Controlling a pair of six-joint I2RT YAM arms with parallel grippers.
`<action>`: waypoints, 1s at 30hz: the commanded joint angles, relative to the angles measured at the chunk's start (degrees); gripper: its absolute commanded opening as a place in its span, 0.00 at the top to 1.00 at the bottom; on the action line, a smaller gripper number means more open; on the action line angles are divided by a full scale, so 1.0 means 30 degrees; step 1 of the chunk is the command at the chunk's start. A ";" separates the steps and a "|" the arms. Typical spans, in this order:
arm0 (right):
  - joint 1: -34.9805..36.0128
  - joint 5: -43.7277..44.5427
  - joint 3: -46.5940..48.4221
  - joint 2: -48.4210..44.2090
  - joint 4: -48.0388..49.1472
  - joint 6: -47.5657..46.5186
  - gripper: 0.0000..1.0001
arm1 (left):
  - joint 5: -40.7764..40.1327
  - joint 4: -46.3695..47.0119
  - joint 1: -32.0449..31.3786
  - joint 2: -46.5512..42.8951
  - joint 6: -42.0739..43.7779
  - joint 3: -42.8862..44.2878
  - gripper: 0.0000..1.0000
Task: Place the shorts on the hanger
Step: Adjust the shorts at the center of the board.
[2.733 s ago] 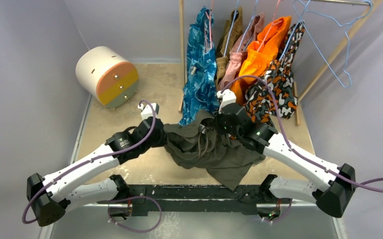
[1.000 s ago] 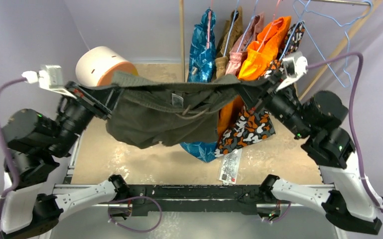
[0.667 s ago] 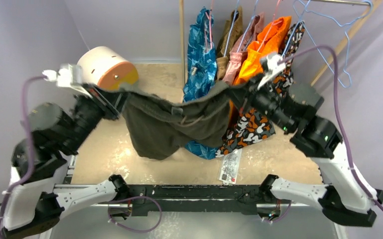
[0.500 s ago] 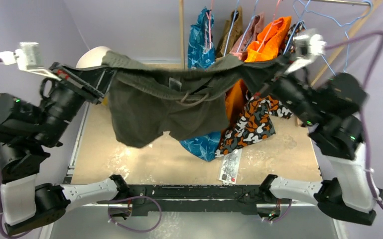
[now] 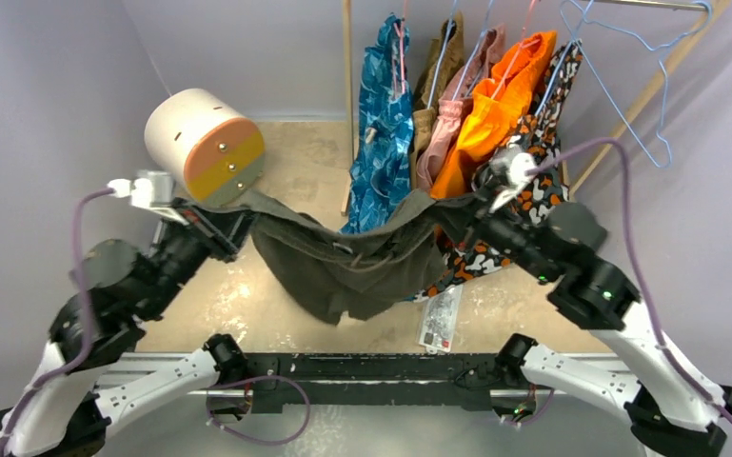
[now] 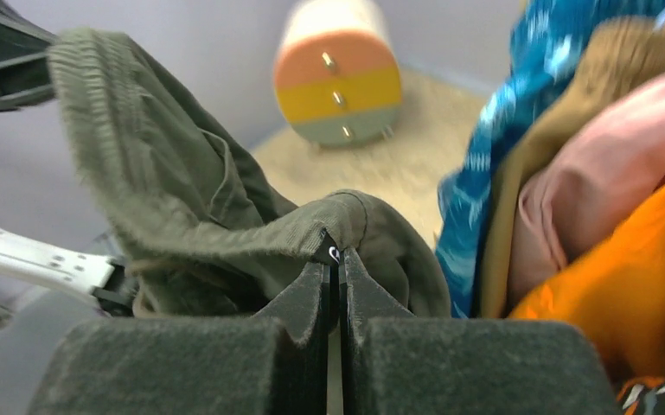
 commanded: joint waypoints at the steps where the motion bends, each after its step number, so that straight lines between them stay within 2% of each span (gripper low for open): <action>1: -0.0082 0.1950 -0.1996 0.0417 0.1781 0.1252 1.00 | -0.0749 0.1400 0.0083 0.0841 -0.1686 -0.2602 1.00; 5: -0.0082 0.1288 -0.4210 0.0822 0.2873 0.2028 1.00 | -0.0522 0.1825 0.0083 0.1767 -0.2262 -0.4743 1.00; 9: -0.0082 0.1620 -0.4629 0.1014 0.3016 0.2102 1.00 | -0.0521 0.2530 0.0082 0.1869 -0.2383 -0.5369 1.00; 12: -0.0082 0.2484 -0.5493 -0.0541 0.4404 0.2237 1.00 | -0.0540 0.4298 0.0075 0.0633 -0.2275 -0.5873 1.00; 13: -0.0082 0.2740 -0.6343 -0.1522 0.5802 0.2450 1.00 | -0.0996 0.4974 0.0082 0.0100 -0.2396 -0.6329 1.00; 15: -0.0082 0.3080 -0.6881 -0.1760 0.5716 0.3223 1.00 | -0.2241 0.5828 0.0075 -0.0652 -0.2856 -0.7557 1.00; 18: -0.0082 0.5638 -0.6108 0.0449 0.2433 0.4957 1.00 | -0.4459 0.4081 0.0083 0.0011 -0.4678 -0.8205 1.00; 21: -0.0082 0.6694 -0.6453 0.2218 0.0395 0.6703 1.00 | -0.5131 0.1482 0.0083 0.1940 -0.6663 -0.8770 1.00; 26: -0.0082 0.6478 -0.8243 0.1848 0.1343 0.7494 1.00 | -0.4261 0.0628 0.0076 0.3370 -0.7318 -0.9611 1.00; 30: -0.0082 0.5202 -0.8002 0.0612 0.1902 0.5001 1.00 | -0.3652 0.1324 0.0083 0.1877 -0.5688 -0.8856 1.00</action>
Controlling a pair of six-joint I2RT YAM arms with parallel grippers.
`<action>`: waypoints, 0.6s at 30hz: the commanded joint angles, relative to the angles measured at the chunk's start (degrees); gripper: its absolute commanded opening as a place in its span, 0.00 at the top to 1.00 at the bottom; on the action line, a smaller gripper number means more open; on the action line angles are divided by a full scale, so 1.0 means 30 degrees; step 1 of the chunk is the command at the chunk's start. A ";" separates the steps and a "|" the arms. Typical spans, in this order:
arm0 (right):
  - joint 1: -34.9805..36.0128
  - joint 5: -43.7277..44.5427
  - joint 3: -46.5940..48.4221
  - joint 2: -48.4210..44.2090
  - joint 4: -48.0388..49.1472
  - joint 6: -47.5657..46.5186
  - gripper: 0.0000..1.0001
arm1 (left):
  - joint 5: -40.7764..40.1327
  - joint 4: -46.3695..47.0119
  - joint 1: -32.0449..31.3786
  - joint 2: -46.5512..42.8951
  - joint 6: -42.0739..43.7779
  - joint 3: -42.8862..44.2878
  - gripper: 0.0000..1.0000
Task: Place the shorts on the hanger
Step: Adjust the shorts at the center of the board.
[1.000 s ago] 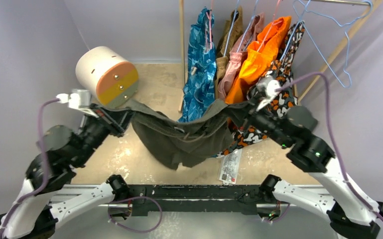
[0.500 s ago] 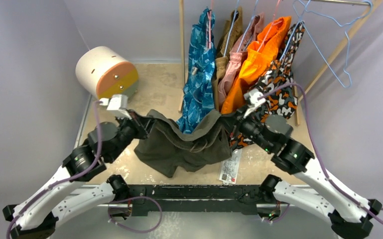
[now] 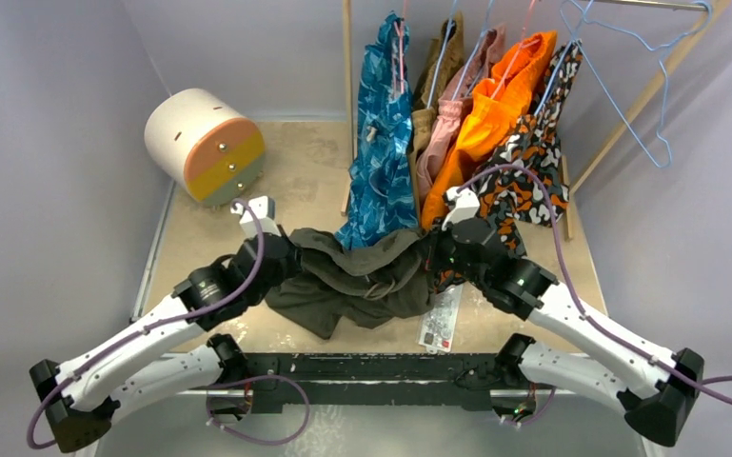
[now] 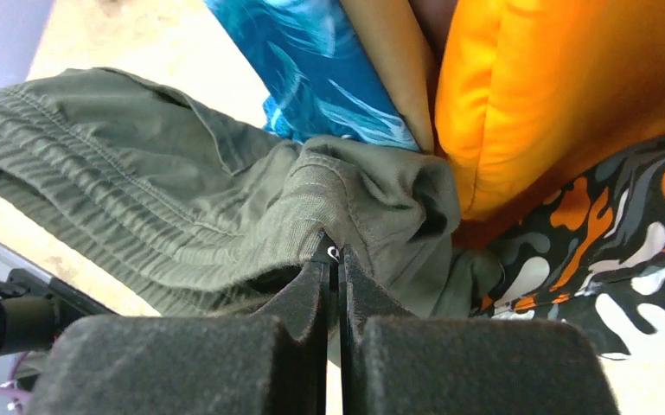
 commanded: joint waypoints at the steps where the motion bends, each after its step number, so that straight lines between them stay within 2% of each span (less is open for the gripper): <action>1: -0.0052 -0.1028 0.1129 -0.2177 0.1619 -0.2111 1.00 | 0.0163 0.1148 0.0069 -0.2438 0.1297 0.1559 1.00; 5: -0.0052 -0.5062 0.4521 -0.2962 0.1643 -0.5722 1.00 | 0.1756 0.1844 0.0076 -0.3613 0.4803 0.5405 1.00; 7: -0.0052 -0.7668 0.7214 -0.3033 0.0897 -0.7003 1.00 | 0.4617 0.1912 0.0069 -0.3493 0.6527 0.8149 1.00; 9: -0.0052 -0.9830 0.9319 -0.3380 0.0642 -0.7675 1.00 | 0.8994 0.2264 0.0076 -0.3395 0.7491 1.0530 1.00; 11: -0.0052 -1.1247 1.0022 -0.4338 0.1732 -0.7970 1.00 | 1.1401 0.2590 0.0076 -0.3554 0.7632 1.1938 1.00; 14: -0.0067 -1.1300 0.9939 -0.5591 0.3022 -0.7289 1.00 | 1.1905 0.2076 0.0078 -0.4037 0.7856 1.2867 1.00; 18: -0.0052 -1.0934 0.9115 -0.5086 0.2285 -0.7479 1.00 | 1.1050 0.2189 0.0069 -0.4918 0.7880 1.1664 1.00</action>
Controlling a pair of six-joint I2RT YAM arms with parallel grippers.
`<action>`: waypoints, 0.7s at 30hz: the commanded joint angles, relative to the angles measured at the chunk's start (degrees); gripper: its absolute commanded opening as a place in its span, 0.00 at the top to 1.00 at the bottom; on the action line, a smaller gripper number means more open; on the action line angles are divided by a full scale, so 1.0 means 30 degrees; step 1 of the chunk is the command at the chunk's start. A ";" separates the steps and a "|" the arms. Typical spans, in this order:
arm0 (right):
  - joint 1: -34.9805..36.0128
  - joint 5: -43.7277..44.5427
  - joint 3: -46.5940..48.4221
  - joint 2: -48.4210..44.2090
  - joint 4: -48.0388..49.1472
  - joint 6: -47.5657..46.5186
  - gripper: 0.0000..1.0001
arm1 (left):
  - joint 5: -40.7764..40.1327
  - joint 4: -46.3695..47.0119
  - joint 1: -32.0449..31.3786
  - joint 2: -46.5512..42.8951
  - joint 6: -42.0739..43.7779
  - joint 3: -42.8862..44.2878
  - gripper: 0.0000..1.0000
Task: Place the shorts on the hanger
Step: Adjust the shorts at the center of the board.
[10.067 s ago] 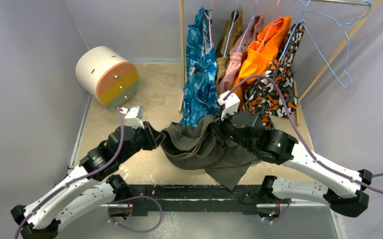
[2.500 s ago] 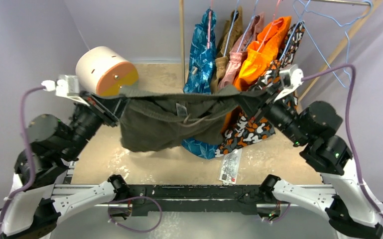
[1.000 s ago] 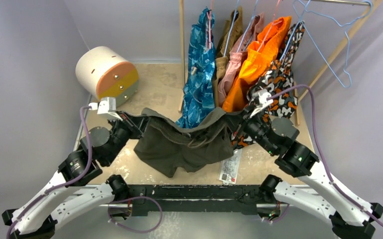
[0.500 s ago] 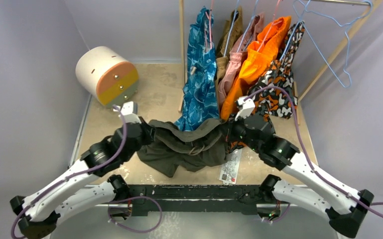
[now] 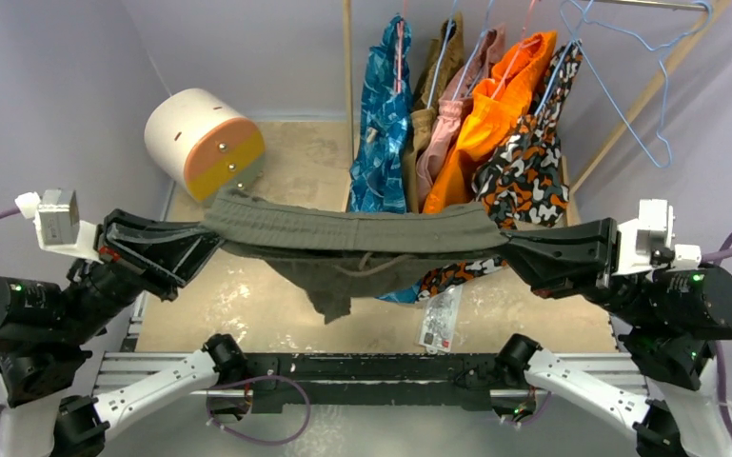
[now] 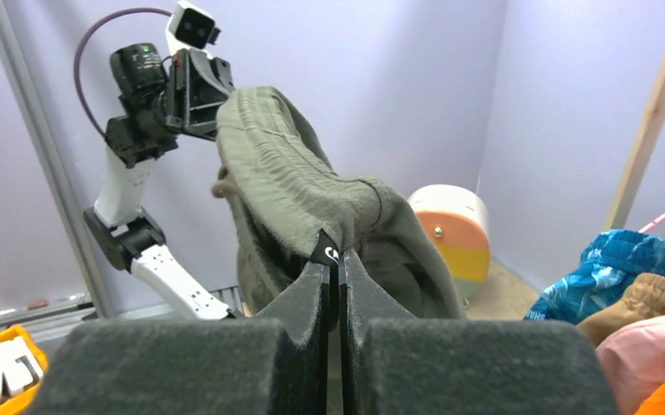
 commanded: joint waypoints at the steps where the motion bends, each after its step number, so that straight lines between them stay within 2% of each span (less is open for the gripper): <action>1: -0.0067 -0.0170 -0.1126 0.1277 0.0419 -0.0727 1.00 | 0.0431 0.0422 0.0082 -0.0392 0.0879 -0.1525 1.00; 4: -0.0067 0.1024 -0.2639 0.2185 0.0557 -0.0713 1.00 | 0.0034 0.0467 0.0085 0.0007 0.0895 -0.2743 1.00; 7: -0.0067 0.3125 -0.4108 0.3066 0.1361 0.0244 1.00 | -0.1628 0.0679 0.0087 0.0498 0.0699 -0.4562 1.00; 12: -0.0067 0.9005 -0.5528 0.5216 0.0633 0.2337 1.00 | -0.8909 0.0668 0.0090 0.1730 -0.1116 -0.7882 1.00; 15: -0.0067 1.0717 -0.6668 0.6521 0.0327 0.3874 1.00 | -1.2547 -0.0645 0.0091 0.4085 -0.3339 -0.9038 1.00; 18: -0.0067 1.1072 -0.7783 0.7520 0.0417 0.5433 1.00 | -1.2575 -0.0488 0.0105 0.6011 -0.4213 -1.0111 1.00; 21: -0.0063 1.2000 -0.8780 0.7488 0.0333 0.6610 1.00 | -1.2315 0.1009 0.0104 0.5591 -0.5143 -1.2084 1.00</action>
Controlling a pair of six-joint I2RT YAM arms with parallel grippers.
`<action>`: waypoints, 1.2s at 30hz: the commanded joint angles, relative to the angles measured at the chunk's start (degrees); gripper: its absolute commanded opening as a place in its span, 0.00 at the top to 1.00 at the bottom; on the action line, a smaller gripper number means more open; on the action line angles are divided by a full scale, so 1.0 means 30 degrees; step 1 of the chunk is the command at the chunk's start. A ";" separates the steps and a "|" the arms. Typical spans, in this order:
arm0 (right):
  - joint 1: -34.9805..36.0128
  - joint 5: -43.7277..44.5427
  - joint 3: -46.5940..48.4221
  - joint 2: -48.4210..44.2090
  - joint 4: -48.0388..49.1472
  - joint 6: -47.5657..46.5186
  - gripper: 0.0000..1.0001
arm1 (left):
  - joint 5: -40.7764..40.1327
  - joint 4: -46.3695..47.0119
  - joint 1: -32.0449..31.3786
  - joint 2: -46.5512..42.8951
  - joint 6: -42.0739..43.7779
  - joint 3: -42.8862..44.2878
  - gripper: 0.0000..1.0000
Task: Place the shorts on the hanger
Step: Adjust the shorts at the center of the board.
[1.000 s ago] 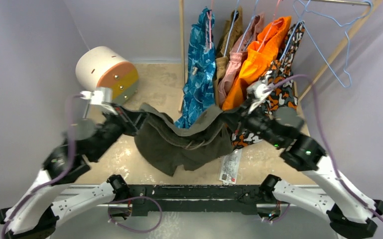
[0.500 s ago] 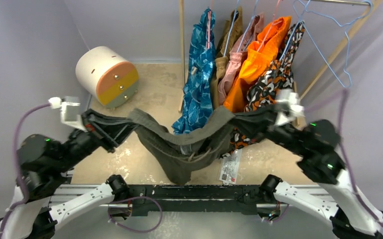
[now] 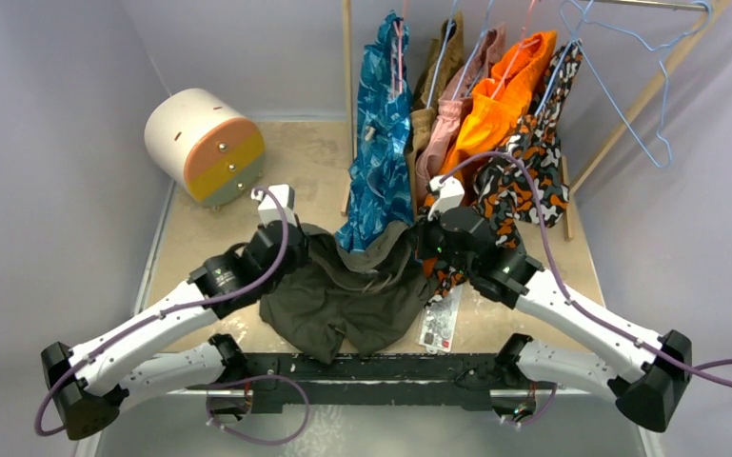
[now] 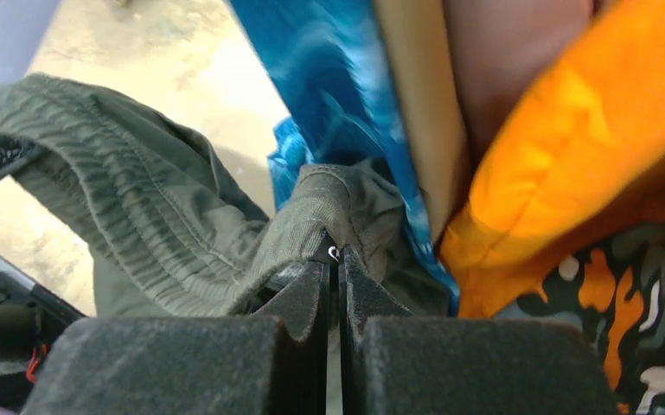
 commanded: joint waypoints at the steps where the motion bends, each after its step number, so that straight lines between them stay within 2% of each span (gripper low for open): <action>1: -0.0074 0.2701 -0.1133 -0.0458 0.0641 0.2702 1.00 | -0.1806 0.2006 0.0063 -0.1087 -0.2163 -0.2269 1.00; 6: -0.0075 0.3214 -0.2470 -0.1754 0.0588 0.2811 1.00 | -0.0597 0.3269 0.0062 -0.2243 -0.2589 -0.4059 1.00; 10: -0.0074 0.0879 -0.3748 -0.2118 0.1634 0.2637 1.00 | 0.0587 0.4521 0.0062 -0.1470 -0.3944 -0.6149 1.00; 17: -0.0075 -0.1014 -0.5046 -0.2642 0.2311 0.3193 1.00 | 0.0636 0.5211 0.0061 -0.0825 -0.5710 -0.8305 1.00; 18: -0.0074 -0.1363 -0.4972 -0.2744 0.2432 0.2824 0.94 | 0.0704 0.5149 0.0069 -0.0756 -0.5694 -0.8336 0.99; 20: -0.0074 -0.2073 -0.4419 -0.2897 0.2330 0.2151 0.70 | 0.0718 0.4908 0.0064 -0.0623 -0.5578 -0.8286 0.91; 22: -0.0074 -0.2036 -0.3304 -0.2930 0.1512 0.1548 0.57 | 0.0648 0.4590 0.0062 -0.0595 -0.5506 -0.8113 0.84; 26: -0.0074 -0.1369 -0.0609 -0.2948 -0.0331 0.0422 0.48 | 0.0521 0.3977 0.0062 -0.1030 -0.5432 -0.7730 0.70; 27: -0.0074 -0.1323 0.0131 -0.2885 -0.0718 0.0068 0.47 | 0.0429 0.3764 0.0062 -0.1232 -0.5429 -0.7609 0.65; 28: -0.0074 -0.1262 0.0949 -0.2742 -0.1052 -0.0445 0.45 | 0.0255 0.3455 0.0062 -0.1461 -0.5406 -0.7406 0.55; 30: -0.0074 -0.1220 0.2854 -0.2141 -0.1893 -0.1640 0.42 | 0.0157 0.2921 0.0063 -0.1794 -0.5401 -0.7089 0.46; 34: -0.0074 -0.0679 0.5912 -0.1167 -0.2578 -0.3202 0.40 | 0.0000 0.1631 0.0062 -0.2710 -0.5150 -0.6163 0.34; 36: -0.0075 0.0012 0.6946 -0.0900 -0.2223 -0.3591 0.40 | -0.0042 0.0850 0.0062 -0.3068 -0.4772 -0.5487 0.32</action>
